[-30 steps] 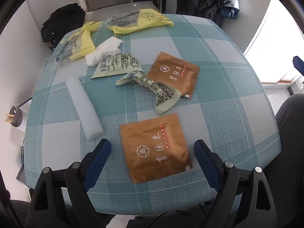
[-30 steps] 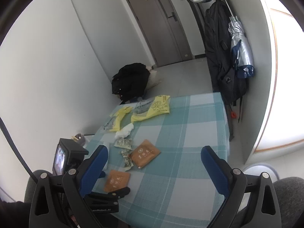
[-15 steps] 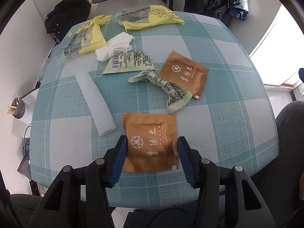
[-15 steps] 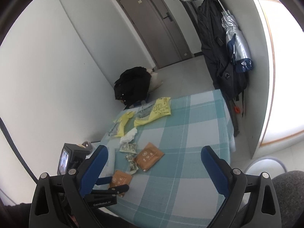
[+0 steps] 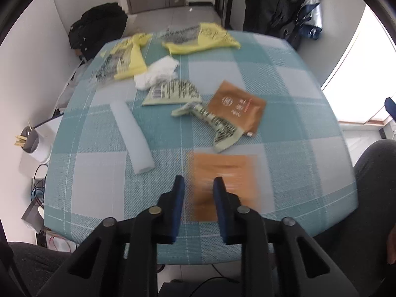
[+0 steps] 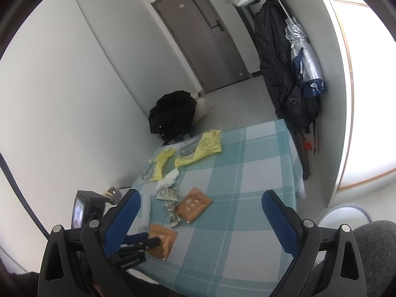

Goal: Collect trash

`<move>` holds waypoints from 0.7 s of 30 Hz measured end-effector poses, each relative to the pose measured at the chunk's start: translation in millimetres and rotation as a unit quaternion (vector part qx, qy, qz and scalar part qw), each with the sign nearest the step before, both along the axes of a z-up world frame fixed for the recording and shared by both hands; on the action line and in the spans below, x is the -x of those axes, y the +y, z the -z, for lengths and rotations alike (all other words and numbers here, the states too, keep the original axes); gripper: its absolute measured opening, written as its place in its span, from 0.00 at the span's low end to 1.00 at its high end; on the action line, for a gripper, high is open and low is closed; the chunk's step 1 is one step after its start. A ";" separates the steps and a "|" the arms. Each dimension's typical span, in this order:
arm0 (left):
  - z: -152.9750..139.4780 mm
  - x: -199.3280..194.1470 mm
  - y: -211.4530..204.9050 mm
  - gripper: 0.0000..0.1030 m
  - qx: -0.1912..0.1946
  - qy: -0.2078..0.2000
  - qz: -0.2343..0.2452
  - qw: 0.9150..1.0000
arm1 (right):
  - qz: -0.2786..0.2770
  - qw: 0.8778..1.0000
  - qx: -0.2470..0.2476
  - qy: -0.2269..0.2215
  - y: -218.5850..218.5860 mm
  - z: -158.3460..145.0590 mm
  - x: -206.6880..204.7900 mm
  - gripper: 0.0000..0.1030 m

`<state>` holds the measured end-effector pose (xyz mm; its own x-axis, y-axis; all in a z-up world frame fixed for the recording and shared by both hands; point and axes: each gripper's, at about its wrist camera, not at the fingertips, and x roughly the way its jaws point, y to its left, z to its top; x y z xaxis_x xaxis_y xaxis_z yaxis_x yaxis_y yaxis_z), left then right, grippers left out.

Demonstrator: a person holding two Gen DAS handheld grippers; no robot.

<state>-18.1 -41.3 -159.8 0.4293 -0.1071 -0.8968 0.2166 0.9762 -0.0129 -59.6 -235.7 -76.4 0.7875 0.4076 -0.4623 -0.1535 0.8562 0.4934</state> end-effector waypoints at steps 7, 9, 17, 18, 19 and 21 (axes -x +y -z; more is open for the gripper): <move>9.5 -0.7 -0.4 0.05 0.017 0.026 -0.004 1.000 | 0.001 1.000 0.006 -0.002 2.1 -1.2 1.7 0.96; 6.1 0.1 3.4 0.05 0.047 0.031 -0.009 0.998 | 0.003 1.000 0.004 -0.003 1.2 -1.5 2.9 0.96; 0.9 1.6 -29.7 0.60 0.053 0.043 0.034 0.997 | 0.013 1.000 -0.011 -0.001 -6.7 -2.1 1.5 0.96; 2.0 0.6 -36.8 0.62 0.049 0.040 0.040 0.997 | 0.017 1.000 -0.016 0.000 -10.0 -1.6 1.0 0.96; 4.1 -1.8 -44.1 0.64 0.044 0.046 0.046 0.997 | 0.018 1.000 -0.021 0.001 -12.6 -1.2 0.8 0.96; 6.6 -5.4 -57.6 0.71 0.030 0.048 0.053 0.997 | 0.023 0.999 -0.033 0.007 -19.2 1.1 0.2 0.96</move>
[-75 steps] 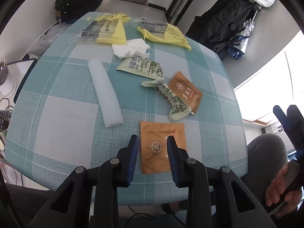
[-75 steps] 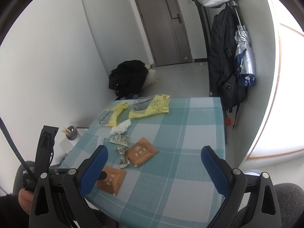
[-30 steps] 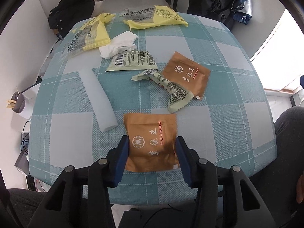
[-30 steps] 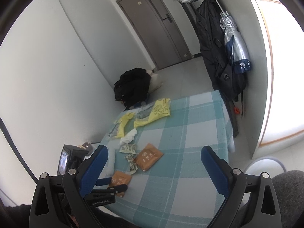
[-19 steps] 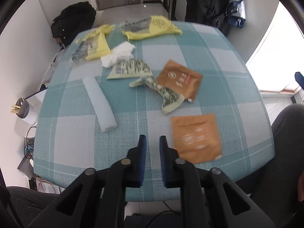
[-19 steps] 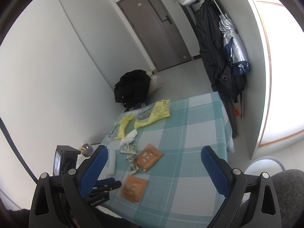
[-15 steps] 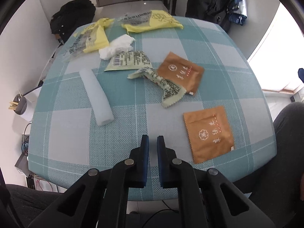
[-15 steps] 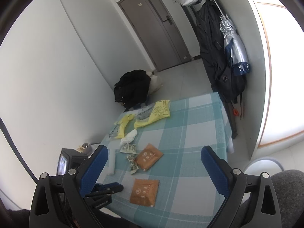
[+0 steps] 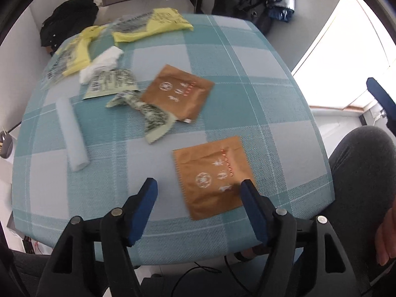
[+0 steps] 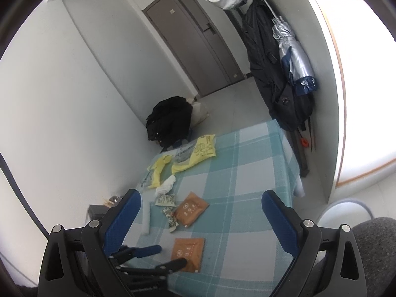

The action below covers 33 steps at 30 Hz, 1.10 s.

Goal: Collect trash

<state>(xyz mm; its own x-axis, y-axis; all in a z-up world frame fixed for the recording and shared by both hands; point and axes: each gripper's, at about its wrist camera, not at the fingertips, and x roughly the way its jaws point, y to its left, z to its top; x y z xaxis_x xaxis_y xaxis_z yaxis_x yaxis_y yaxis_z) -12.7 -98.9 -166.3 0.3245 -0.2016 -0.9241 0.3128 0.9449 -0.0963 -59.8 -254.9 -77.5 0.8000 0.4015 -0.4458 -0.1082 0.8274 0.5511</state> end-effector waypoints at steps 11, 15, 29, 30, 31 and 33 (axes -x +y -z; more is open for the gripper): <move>1.3 -15.1 -32.6 0.73 -0.044 -0.004 0.011 0.999 | 0.020 0.997 -0.078 0.017 -38.2 12.1 0.3 0.96; -5.4 -12.7 -30.6 0.58 -0.042 -0.004 -0.006 0.999 | 0.024 0.994 -0.102 0.026 -47.5 16.9 -0.9 0.96; -19.4 -11.2 -8.3 0.42 0.016 0.023 -0.049 0.998 | 0.026 0.994 -0.104 0.033 -47.1 18.7 -3.4 0.96; -20.6 -13.1 -2.2 0.41 0.036 0.030 -0.058 0.997 | 0.027 0.994 -0.101 0.034 -46.1 19.0 -4.0 0.96; -22.3 -12.3 4.8 0.40 0.051 0.036 -0.066 0.996 | 0.027 0.994 -0.099 0.036 -45.4 19.4 -5.1 0.96; -22.0 -14.0 19.1 0.40 0.088 0.055 -0.076 0.992 | 0.026 0.995 -0.092 0.038 -42.7 19.3 -6.4 0.96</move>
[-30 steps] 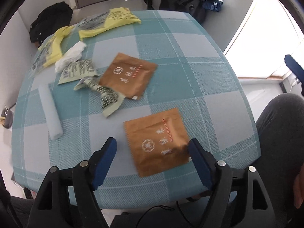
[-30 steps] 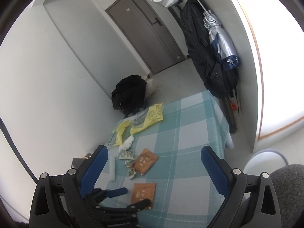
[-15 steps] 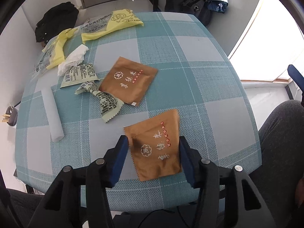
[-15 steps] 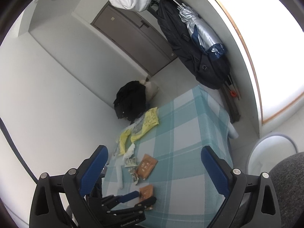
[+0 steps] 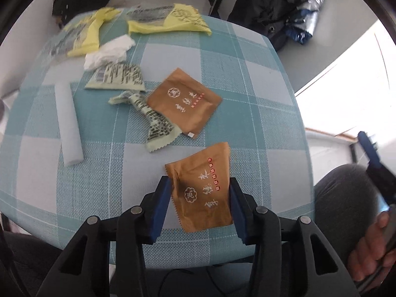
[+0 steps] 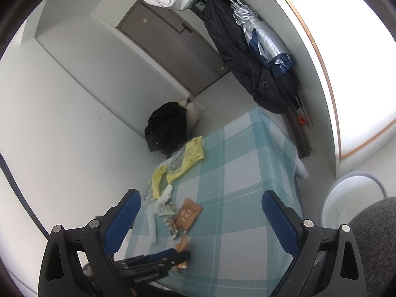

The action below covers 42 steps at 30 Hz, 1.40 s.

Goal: Collect trash

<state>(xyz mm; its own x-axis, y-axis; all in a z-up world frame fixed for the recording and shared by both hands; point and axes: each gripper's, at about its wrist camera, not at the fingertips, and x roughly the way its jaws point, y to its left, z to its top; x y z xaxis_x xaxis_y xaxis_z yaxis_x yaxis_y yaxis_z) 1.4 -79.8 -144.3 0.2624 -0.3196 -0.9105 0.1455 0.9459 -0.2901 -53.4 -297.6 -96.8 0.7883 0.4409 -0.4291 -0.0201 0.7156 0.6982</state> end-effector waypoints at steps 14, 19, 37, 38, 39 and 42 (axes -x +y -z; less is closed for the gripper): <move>3.6 -2.7 65.8 0.25 0.148 0.065 -0.021 0.987 | -0.026 0.994 0.107 0.025 41.2 1.9 -13.1 0.96; -7.2 1.4 82.9 0.16 0.160 0.045 -0.014 0.986 | -0.038 0.988 0.143 0.035 57.4 3.5 -17.8 0.96; -24.1 4.8 133.5 0.04 0.151 -0.001 -0.043 0.988 | -0.165 0.959 0.226 0.039 150.7 2.2 -61.1 0.82; -29.7 6.9 135.1 0.04 0.145 -0.013 -0.041 0.989 | -0.177 0.955 0.233 0.039 160.0 2.7 -65.3 0.79; -33.9 8.7 137.3 0.04 0.136 -0.024 -0.042 0.990 | -0.185 0.952 0.240 0.038 167.1 3.7 -67.6 0.76; -39.9 10.7 146.2 0.04 0.126 -0.040 -0.049 0.990 | -0.220 0.934 0.277 0.045 196.9 13.2 -79.2 0.64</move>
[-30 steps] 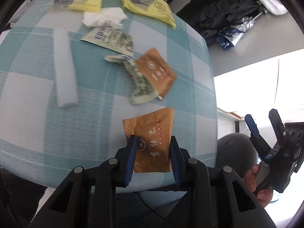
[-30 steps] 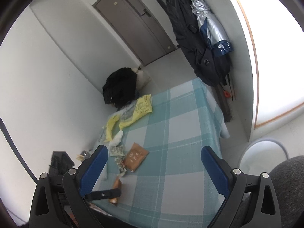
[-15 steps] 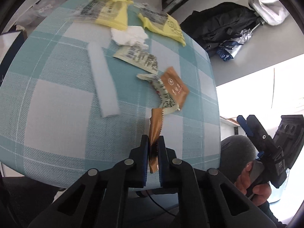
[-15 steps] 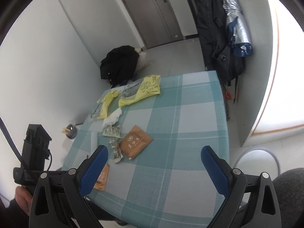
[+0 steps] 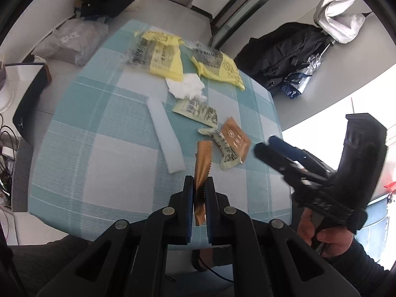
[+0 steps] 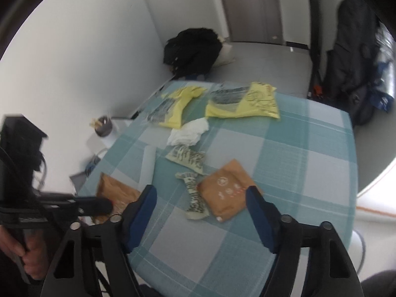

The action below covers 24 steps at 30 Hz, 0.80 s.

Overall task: Collect trash
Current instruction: 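Grasp the crumpled green-white wrapper with the right gripper while the left gripper holds the orange sachet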

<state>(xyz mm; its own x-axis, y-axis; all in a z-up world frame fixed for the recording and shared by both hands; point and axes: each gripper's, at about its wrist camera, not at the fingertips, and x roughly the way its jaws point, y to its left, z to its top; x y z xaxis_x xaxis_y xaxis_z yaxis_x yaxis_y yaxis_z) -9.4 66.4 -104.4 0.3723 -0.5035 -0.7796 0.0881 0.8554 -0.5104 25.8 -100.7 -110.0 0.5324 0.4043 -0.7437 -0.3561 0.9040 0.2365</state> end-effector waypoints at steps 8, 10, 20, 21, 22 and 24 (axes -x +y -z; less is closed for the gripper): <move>-3.0 -1.9 19.9 0.04 -0.011 -0.021 -0.027 0.999 | -0.032 0.998 0.048 0.031 36.6 26.8 -13.0 0.43; -1.8 -1.7 23.4 0.04 -0.006 -0.018 -0.030 0.999 | -0.036 0.997 0.060 0.033 41.9 32.8 -14.1 0.36; -7.1 -0.1 20.8 0.04 -0.006 -0.027 -0.034 0.999 | -0.044 0.994 0.103 0.005 48.3 41.6 -10.2 0.08; -7.5 0.0 19.3 0.04 -0.009 -0.028 -0.032 0.999 | -0.046 0.994 0.098 0.003 46.8 39.8 -9.3 0.06; -7.3 0.4 19.2 0.04 -0.011 -0.028 -0.032 0.999 | -0.046 0.995 0.092 0.004 45.1 38.6 -8.8 0.06; -6.6 0.4 18.1 0.04 -0.009 -0.026 -0.030 0.999 | -0.043 0.996 0.079 0.011 40.8 37.5 -10.0 0.05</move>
<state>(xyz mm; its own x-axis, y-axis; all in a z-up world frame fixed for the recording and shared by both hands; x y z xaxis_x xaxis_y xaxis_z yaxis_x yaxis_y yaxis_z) -9.8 84.5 -97.8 0.4423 -0.4648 -0.7671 0.0619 0.8690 -0.4909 35.8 -59.8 -147.4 0.4846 0.3252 -0.8121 -0.4298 0.8970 0.1027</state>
